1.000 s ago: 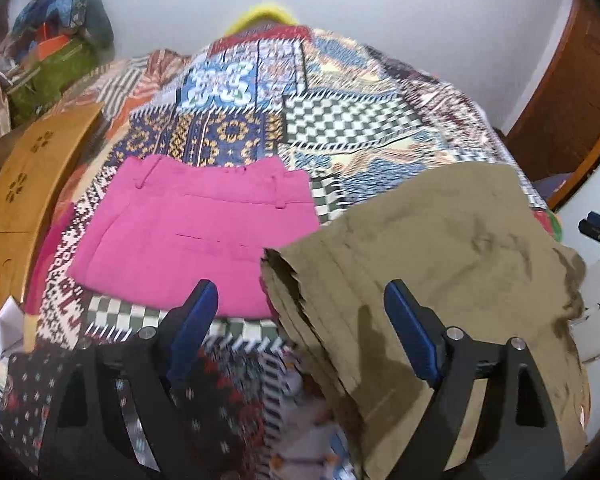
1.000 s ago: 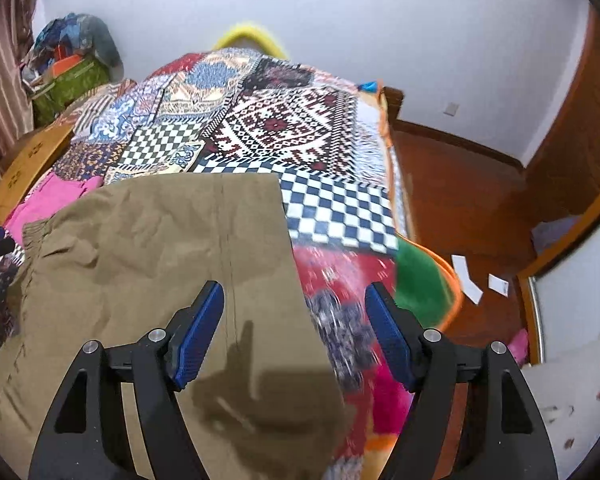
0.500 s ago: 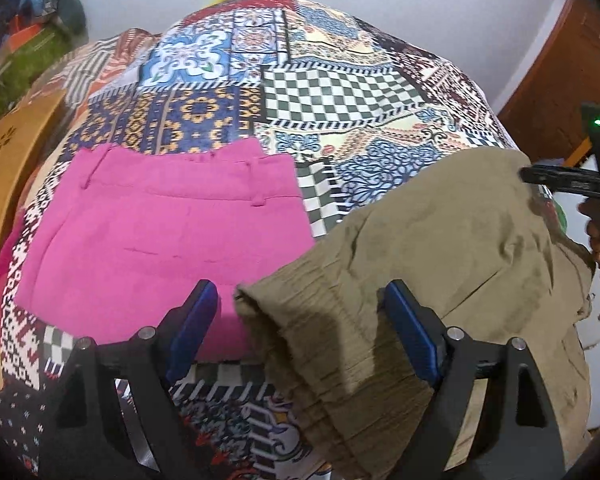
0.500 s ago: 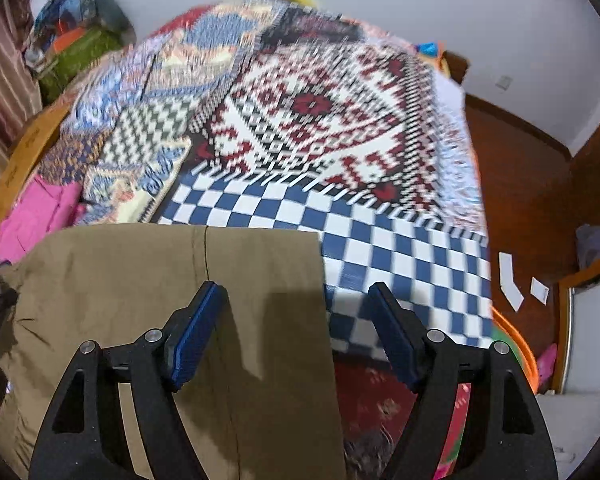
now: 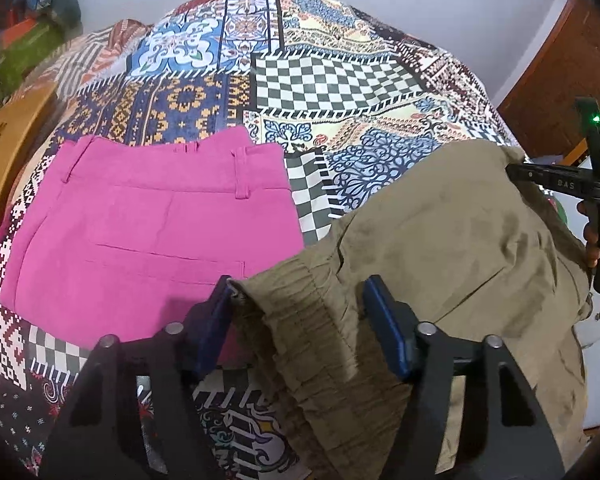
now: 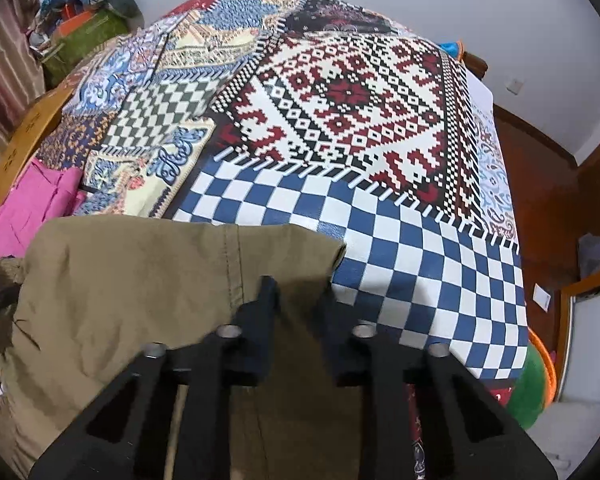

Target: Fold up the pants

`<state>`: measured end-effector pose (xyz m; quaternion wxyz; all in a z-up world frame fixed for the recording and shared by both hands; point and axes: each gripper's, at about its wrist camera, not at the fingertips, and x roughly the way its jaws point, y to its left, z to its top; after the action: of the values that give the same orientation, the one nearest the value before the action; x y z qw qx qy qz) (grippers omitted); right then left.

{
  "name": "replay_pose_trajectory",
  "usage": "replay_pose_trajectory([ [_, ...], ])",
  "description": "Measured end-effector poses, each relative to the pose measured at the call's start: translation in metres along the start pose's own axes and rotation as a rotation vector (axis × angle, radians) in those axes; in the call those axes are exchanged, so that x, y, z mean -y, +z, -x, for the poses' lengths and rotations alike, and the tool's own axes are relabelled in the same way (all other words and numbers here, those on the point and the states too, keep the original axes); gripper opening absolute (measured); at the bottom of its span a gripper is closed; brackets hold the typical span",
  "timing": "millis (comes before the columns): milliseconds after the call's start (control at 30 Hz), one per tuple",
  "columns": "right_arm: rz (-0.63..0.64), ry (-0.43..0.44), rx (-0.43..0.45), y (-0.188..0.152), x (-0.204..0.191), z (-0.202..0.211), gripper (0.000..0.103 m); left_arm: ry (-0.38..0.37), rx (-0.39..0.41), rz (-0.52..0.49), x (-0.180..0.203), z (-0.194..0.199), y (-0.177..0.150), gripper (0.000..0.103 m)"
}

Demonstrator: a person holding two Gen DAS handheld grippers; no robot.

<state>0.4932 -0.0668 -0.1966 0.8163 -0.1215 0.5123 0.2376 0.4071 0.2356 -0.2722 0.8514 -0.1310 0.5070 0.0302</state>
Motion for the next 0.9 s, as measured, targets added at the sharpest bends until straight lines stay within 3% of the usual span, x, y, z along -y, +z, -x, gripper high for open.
replay_pose_trajectory([
  [33,-0.007,-0.001,0.011,-0.001,0.001,0.002,0.014,0.016,0.0,-0.007,0.0,0.001,0.0,0.045],
  [133,0.001,-0.022,0.044,0.0,-0.001,0.01,0.013,0.01,0.007,0.006,-0.006,0.006,0.0,0.04],
  [400,-0.064,-0.003,0.177,0.016,0.009,0.065,0.012,0.017,0.094,0.003,-0.002,0.043,0.009,0.035],
  [600,-0.067,0.001,0.314,0.026,-0.003,0.121,0.012,-0.005,0.209,0.02,-0.003,0.099,0.028,0.033],
  [700,-0.073,0.025,0.374,0.023,-0.005,0.152,0.011,-0.008,0.246,0.007,0.0,0.127,0.032,0.021],
  [900,-0.061,0.032,0.431,-0.01,-0.017,0.191,0.011,-0.054,0.267,-0.02,0.007,0.161,0.021,0.016],
])
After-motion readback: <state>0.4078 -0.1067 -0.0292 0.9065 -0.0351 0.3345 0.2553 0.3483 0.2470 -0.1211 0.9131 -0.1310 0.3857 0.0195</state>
